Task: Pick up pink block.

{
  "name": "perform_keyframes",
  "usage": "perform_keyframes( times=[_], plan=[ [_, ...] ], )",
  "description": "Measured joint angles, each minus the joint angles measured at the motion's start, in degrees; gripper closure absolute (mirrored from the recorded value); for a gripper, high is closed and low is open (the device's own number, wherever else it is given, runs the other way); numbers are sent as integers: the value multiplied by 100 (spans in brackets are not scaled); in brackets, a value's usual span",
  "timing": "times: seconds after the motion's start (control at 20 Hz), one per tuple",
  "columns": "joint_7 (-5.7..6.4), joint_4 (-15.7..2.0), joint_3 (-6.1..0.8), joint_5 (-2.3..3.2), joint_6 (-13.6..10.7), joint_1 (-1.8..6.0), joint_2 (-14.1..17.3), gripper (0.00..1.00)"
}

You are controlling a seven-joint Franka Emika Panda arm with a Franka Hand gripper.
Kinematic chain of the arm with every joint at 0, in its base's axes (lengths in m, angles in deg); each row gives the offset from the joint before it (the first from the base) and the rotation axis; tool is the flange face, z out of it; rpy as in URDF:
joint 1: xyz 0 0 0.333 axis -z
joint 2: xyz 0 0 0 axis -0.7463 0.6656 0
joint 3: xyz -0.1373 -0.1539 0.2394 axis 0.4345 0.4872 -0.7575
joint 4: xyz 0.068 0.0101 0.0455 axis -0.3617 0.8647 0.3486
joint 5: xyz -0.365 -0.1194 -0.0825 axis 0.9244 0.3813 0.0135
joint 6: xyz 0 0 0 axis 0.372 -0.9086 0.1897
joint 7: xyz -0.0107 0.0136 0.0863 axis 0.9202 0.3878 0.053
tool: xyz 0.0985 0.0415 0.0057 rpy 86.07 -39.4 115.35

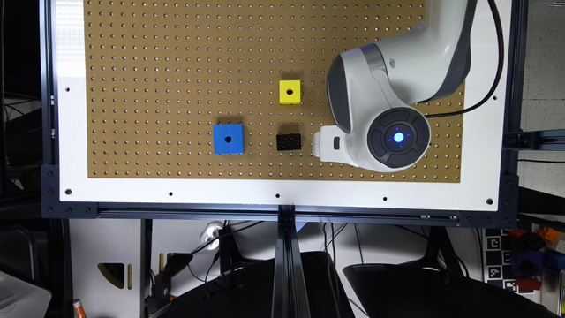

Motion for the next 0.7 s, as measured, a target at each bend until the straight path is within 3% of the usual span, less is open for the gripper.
perform_keyframes(
  times=[0.15,0.45,0.7],
  plan=[
    [2,-3,-1,0,-174,-1,-185,100],
    [46,2,-45,-2,-882,-2,-867,100],
    [94,-6,-77,-5,-1178,-2,-1194,100]
  ],
)
